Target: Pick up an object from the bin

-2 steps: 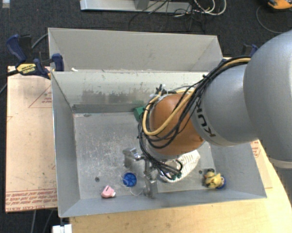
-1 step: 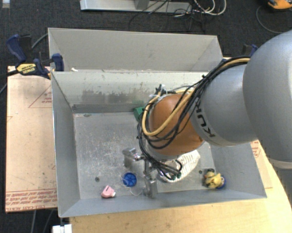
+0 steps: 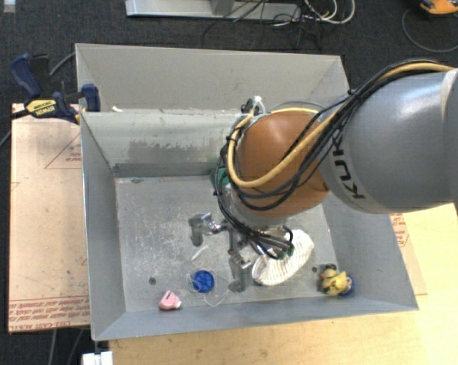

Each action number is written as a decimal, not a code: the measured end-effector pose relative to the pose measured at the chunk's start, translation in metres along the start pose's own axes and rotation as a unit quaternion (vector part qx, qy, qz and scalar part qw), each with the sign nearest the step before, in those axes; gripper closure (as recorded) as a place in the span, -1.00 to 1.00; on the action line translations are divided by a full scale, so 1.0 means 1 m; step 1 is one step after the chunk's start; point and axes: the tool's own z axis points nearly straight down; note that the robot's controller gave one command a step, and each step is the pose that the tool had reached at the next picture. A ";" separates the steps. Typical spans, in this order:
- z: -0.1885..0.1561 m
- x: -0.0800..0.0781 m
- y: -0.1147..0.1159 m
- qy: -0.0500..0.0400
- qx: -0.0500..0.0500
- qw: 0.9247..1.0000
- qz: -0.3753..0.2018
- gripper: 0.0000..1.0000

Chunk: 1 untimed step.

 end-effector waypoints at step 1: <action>0.065 0.010 0.014 -0.006 0.001 0.998 0.056 -1.00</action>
Offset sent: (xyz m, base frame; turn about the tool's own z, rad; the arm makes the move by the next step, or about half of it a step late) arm 0.0004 -0.0056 -0.0816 -0.1976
